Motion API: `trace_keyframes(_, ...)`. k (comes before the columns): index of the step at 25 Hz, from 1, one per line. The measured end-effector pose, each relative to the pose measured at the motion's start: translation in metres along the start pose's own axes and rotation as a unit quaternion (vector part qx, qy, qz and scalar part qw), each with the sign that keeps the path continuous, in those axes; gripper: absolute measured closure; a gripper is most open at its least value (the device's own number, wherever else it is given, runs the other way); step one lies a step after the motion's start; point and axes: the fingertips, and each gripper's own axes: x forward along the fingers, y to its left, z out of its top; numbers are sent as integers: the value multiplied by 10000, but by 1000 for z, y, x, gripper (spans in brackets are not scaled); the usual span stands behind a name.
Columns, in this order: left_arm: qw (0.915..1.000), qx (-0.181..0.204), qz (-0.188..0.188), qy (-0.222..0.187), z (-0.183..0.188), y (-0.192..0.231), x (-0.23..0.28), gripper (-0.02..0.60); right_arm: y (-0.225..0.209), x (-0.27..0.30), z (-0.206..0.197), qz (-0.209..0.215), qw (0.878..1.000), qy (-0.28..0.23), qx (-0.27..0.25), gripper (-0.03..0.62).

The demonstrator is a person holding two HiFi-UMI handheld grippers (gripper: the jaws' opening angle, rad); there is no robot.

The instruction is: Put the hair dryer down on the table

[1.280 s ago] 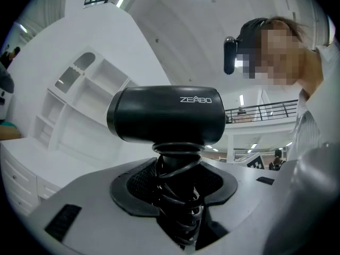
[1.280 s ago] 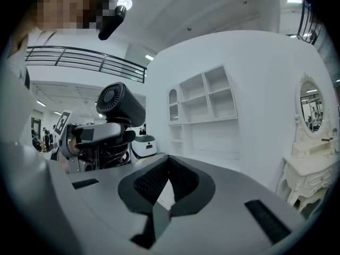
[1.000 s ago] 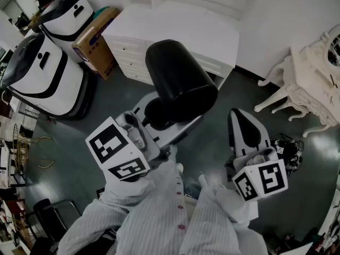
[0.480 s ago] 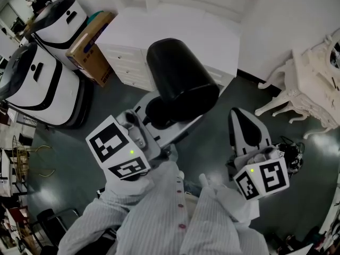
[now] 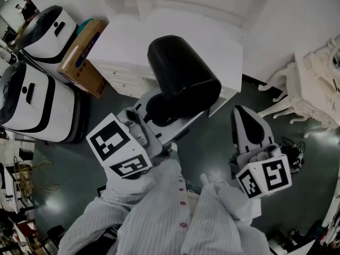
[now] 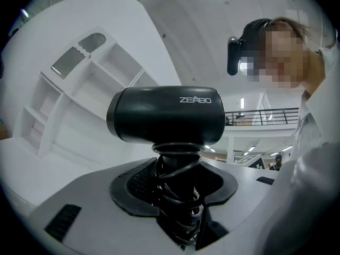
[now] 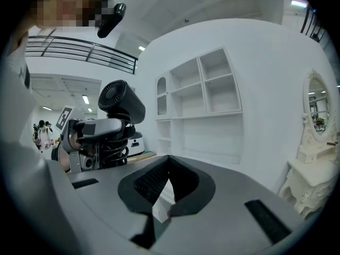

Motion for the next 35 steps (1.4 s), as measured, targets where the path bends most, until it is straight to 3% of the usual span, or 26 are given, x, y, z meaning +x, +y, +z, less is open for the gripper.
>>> trace_keyframes(9, 9997, -44, -182, 130, 8, 69, 13, 382, -16, 63, 4, -292, 9995, 105, 14, 583)
trace_keyframes(18, 9990, -142, -323, 288, 3, 106, 25, 382, -32, 97, -6, -519, 9981, 306, 90, 583)
trace_keyframes(26, 9987, -226, -226, 398, -9, 138, 68, 382, -81, 125, -17, -536, 9976, 369, 235, 583)
trace_keyframes(35, 9991, -134, -141, 367, 1, 188, 147, 382, -161, 185, 1, -392, 9984, 372, 136, 583)
